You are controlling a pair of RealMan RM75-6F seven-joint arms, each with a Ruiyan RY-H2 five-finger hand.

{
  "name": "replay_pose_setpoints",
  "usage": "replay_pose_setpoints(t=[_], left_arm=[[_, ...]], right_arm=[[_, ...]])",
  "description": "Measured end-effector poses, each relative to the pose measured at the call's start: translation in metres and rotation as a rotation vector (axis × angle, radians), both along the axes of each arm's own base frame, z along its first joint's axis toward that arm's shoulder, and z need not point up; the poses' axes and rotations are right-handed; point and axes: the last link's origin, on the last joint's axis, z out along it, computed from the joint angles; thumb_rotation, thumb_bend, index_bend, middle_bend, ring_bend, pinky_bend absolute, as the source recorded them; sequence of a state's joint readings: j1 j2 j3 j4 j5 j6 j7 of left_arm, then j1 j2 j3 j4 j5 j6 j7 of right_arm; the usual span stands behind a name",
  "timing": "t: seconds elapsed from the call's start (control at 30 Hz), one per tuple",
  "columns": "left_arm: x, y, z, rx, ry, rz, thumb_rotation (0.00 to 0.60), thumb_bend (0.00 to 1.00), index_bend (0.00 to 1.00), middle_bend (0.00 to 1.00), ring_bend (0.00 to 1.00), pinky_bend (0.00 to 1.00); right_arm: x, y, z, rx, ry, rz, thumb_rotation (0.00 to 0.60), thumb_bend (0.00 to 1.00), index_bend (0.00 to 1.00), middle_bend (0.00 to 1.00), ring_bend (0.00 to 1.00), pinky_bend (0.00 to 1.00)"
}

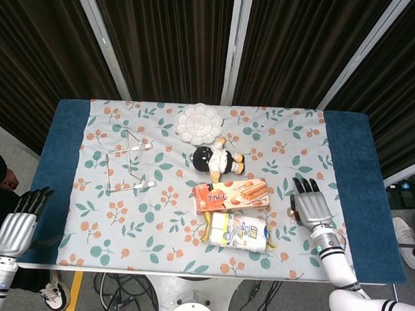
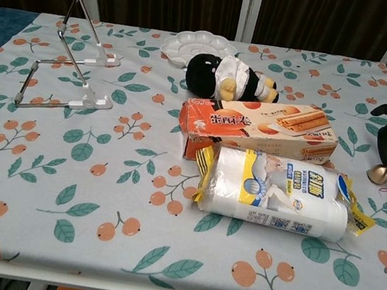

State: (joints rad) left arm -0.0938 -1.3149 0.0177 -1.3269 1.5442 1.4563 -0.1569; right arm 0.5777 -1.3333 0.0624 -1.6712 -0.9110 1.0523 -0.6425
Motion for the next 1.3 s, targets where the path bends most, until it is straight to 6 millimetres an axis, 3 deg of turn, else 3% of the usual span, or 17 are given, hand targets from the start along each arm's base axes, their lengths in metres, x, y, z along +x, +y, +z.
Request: replay_pose_setpoints(t=[0.13, 0.27, 0.43, 0.57, 0.63, 0.93, 1.17, 1.3], left_arm=[[-0.001, -0.001, 0.0, 0.001, -0.002, 0.001, 0.6, 0.06, 0.05, 0.03, 0.0, 0.02], [-0.001, -0.001, 0.0, 0.002, -0.003, 0.001, 0.6, 0.06, 0.05, 0.03, 0.0, 0.02], [-0.001, -0.001, 0.0, 0.002, -0.003, 0.001, 0.6, 0.06, 0.05, 0.03, 0.0, 0.02], [-0.001, -0.001, 0.0, 0.002, -0.002, -0.001, 0.6, 0.06, 0.05, 0.03, 0.0, 0.02], [0.0, 0.0, 0.0, 0.003, -0.001, -0.003, 0.6, 0.06, 0.05, 0.03, 0.0, 0.02], [0.002, -0.001, 0.003, 0.014, 0.005, -0.008, 0.6, 0.06, 0.05, 0.03, 0.0, 0.02], [0.008, 0.002, 0.01, 0.048, 0.021, -0.029, 0.6, 0.06, 0.05, 0.03, 0.0, 0.02], [0.01, 0.005, 0.018, 0.081, 0.045, -0.038, 0.6, 0.06, 0.05, 0.03, 0.0, 0.02]], right_arm=[[-0.001, 0.001, -0.002, 0.004, 0.006, 0.002, 0.6, 0.26, 0.64, 0.08, 0.0, 0.0], [-0.002, 0.002, -0.002, 0.013, 0.009, 0.001, 0.6, 0.23, 0.54, 0.07, 0.0, 0.0], [-0.001, 0.001, 0.0, 0.018, 0.002, -0.002, 0.6, 0.21, 0.35, 0.02, 0.0, 0.0], [0.001, 0.0, 0.008, 0.003, -0.017, 0.009, 0.6, 0.2, 0.08, 0.0, 0.0, 0.0], [0.002, 0.0, 0.012, -0.007, -0.029, 0.015, 0.6, 0.18, 0.01, 0.0, 0.0, 0.0], [-0.01, 0.02, 0.048, -0.123, -0.082, 0.034, 0.6, 0.07, 0.0, 0.0, 0.0, 0.0], [-0.047, 0.065, 0.09, -0.312, -0.166, -0.014, 0.6, 0.05, 0.0, 0.0, 0.0, 0.0], [-0.07, 0.087, 0.101, -0.365, -0.219, -0.026, 0.6, 0.05, 0.0, 0.0, 0.0, 0.0]])
